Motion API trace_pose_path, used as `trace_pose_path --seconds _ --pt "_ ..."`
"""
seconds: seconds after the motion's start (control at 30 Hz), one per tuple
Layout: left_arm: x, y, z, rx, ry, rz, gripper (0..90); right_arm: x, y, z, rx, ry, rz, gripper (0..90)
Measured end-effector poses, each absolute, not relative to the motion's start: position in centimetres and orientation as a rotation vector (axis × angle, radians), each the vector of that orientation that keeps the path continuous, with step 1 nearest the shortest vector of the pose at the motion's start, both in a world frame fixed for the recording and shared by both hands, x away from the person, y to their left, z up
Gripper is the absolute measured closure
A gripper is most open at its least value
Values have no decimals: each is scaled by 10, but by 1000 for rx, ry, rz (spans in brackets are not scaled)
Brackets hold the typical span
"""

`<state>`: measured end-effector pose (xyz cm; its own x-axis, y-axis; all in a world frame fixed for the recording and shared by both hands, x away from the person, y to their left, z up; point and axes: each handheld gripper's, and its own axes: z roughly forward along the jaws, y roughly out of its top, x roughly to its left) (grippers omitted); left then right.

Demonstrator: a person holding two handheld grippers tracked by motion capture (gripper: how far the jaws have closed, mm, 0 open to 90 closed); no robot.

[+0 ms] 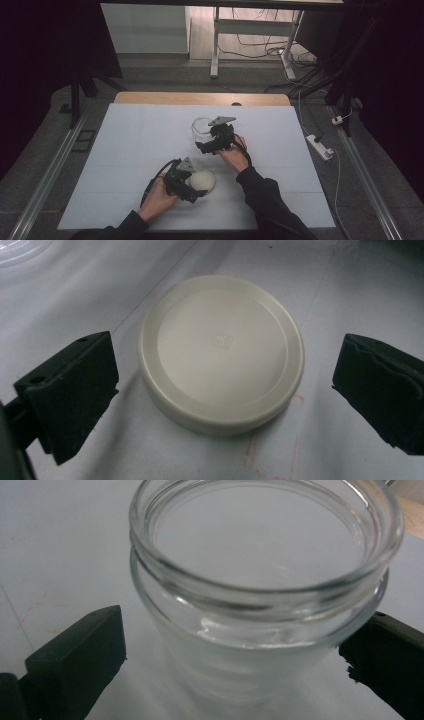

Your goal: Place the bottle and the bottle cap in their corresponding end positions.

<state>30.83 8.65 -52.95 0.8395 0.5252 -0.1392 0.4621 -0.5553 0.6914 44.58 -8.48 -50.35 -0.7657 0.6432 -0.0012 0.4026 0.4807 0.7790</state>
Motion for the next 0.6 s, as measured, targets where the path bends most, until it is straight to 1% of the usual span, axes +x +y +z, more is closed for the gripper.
trace_pose_path --seconds 0.43,0.6 --pt "302 107 -520 2187 710 26 0 429 -92 -502 898 2415 1208 0" --pt "298 114 -518 2183 714 28 0 422 -95 -501 912 2424 1223 0"
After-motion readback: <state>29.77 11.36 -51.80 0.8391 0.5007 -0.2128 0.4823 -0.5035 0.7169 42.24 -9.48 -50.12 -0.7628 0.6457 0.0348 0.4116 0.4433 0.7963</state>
